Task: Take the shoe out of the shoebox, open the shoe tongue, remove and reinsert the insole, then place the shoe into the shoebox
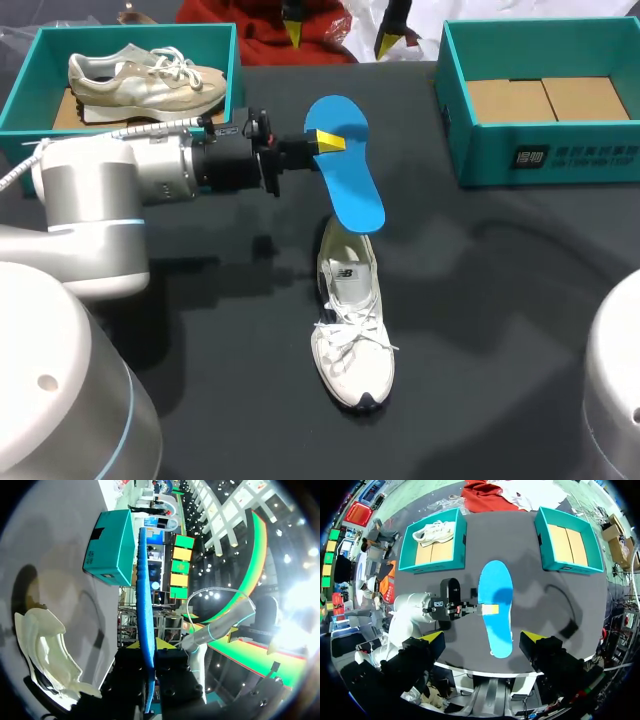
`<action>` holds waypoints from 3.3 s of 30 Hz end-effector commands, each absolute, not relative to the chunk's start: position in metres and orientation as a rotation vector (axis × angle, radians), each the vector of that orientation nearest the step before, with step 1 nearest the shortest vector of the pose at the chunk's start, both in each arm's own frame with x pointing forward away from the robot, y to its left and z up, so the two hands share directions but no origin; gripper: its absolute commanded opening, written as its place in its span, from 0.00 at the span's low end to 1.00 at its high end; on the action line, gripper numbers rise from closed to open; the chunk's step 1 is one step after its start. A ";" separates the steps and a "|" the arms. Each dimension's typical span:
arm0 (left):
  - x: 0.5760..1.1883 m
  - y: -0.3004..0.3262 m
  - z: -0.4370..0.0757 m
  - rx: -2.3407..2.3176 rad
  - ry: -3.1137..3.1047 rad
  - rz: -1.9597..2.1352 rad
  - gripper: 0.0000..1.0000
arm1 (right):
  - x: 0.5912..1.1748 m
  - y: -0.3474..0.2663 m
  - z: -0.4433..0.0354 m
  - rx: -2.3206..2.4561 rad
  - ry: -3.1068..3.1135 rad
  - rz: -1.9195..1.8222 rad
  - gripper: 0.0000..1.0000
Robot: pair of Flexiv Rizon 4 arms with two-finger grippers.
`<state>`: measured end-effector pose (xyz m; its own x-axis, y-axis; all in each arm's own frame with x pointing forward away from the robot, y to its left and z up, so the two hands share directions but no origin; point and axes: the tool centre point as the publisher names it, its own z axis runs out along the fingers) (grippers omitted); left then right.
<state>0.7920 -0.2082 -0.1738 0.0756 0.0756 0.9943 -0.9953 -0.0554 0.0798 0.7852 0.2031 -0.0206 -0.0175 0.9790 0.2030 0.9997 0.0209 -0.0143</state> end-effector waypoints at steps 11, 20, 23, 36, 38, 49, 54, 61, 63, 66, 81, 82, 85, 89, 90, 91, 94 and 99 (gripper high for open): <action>0.792 -0.209 -0.174 1.234 -1.070 1.229 0.00 | 0.780 0.159 -0.041 -1.932 -1.892 -0.514 1.00; 0.792 -0.209 -0.174 1.234 -1.070 1.229 0.00 | 0.778 0.143 -0.053 -1.841 -1.750 -0.645 1.00; 0.792 -0.209 -0.174 1.234 -1.070 1.229 0.00 | 0.777 0.136 -0.060 -1.788 -1.694 -0.705 1.00; 0.792 -0.209 -0.174 1.234 -1.070 1.229 0.00 | 0.779 0.122 -0.083 -1.714 -1.508 -0.817 1.00; 0.792 -0.209 -0.174 1.234 -1.070 1.229 0.00 | 0.778 0.119 -0.089 -1.712 -1.471 -0.825 1.00; 0.792 -0.209 -0.174 1.234 -1.070 1.229 0.00 | 0.775 0.110 -0.113 -1.600 -1.389 -0.954 1.00; 0.792 -0.209 -0.174 1.234 -1.070 1.229 0.00 | 0.773 0.107 -0.122 -1.524 -1.363 -1.027 1.00; 0.792 -0.209 -0.174 1.234 -1.070 1.229 0.00 | 0.772 0.104 -0.133 -1.456 -1.323 -1.090 1.00; 0.792 -0.209 -0.174 1.234 -1.070 1.229 0.00 | 0.772 0.104 -0.135 -1.451 -1.314 -1.097 1.00; 0.792 -0.209 -0.174 1.234 -1.070 1.229 0.00 | 0.772 0.105 -0.137 -1.450 -1.301 -1.099 1.00; 0.790 -0.206 -0.174 1.198 -1.098 1.259 0.00 | 0.770 0.109 -0.143 -1.450 -1.262 -1.098 1.00; 0.789 -0.206 -0.174 1.189 -1.102 1.263 0.00 | 0.770 0.109 -0.143 -1.449 -1.261 -1.098 1.00; 0.788 -0.203 -0.173 1.151 -1.160 1.312 0.00 | 0.770 0.110 -0.144 -1.446 -1.258 -1.098 1.00; 0.783 -0.198 -0.166 1.052 -1.270 1.433 0.00 | 0.769 0.111 -0.145 -1.437 -1.243 -1.095 1.00; 0.783 -0.196 -0.163 1.028 -1.290 1.461 0.00 | 0.769 0.110 -0.146 -1.432 -1.237 -1.098 1.00; 0.783 -0.195 -0.161 1.005 -1.310 1.486 0.00 | 0.769 0.110 -0.146 -1.425 -1.232 -1.102 1.00; 0.782 -0.192 -0.155 0.936 -1.365 1.568 0.00 | 0.769 0.110 -0.147 -1.417 -1.226 -1.106 1.00; 0.784 -0.187 -0.147 0.856 -1.472 1.644 0.00 | 0.769 0.110 -0.147 -1.417 -1.226 -1.106 1.00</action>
<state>0.7847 -0.1908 -0.1509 -0.4548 0.1108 0.8837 -0.8906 -0.0605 -0.4508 0.7686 0.1085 -0.1468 0.0962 0.1557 0.9831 0.9939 -0.0692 -0.0863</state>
